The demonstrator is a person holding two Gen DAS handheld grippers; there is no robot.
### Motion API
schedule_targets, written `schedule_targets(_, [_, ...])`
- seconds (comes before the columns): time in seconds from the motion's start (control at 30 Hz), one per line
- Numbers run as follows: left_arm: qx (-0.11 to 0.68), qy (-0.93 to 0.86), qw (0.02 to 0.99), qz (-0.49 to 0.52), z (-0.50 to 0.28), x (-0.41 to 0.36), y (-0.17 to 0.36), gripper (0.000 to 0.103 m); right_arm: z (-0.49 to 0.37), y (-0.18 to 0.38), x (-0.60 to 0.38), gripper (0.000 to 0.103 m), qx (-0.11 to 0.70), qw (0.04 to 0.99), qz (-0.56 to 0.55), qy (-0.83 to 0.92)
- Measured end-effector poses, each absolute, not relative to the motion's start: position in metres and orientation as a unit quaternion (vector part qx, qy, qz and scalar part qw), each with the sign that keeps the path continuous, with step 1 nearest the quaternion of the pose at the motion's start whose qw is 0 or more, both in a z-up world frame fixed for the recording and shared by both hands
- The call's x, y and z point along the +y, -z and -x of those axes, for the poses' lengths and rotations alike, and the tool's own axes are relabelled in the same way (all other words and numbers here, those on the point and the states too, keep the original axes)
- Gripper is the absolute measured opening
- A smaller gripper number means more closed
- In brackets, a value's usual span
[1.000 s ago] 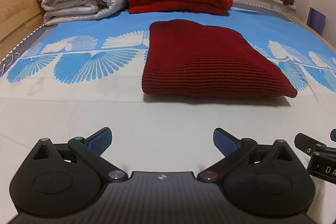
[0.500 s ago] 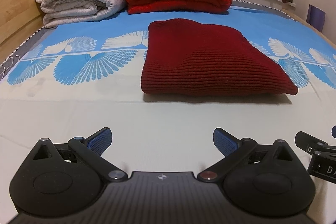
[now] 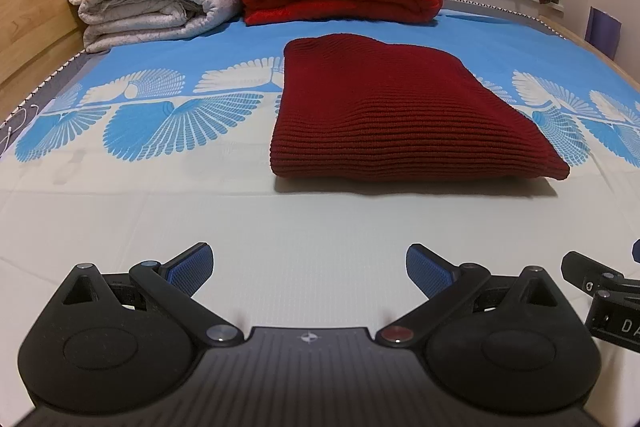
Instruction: Fold small clothes
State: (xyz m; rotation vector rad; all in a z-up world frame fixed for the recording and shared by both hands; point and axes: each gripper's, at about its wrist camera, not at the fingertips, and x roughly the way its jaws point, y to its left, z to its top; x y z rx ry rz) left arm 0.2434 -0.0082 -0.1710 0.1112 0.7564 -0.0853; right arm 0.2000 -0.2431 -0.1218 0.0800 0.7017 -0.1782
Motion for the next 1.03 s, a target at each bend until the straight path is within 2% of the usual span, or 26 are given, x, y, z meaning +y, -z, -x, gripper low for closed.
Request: schedule_targets(1.03, [0.372, 0.038, 0.926, -0.06, -0.2425, -0.0107, 0.1734, 0.103, -0.2002, 0.1218, -0.2418, 0.096, 0.342, 0.935, -0.042, 0.085])
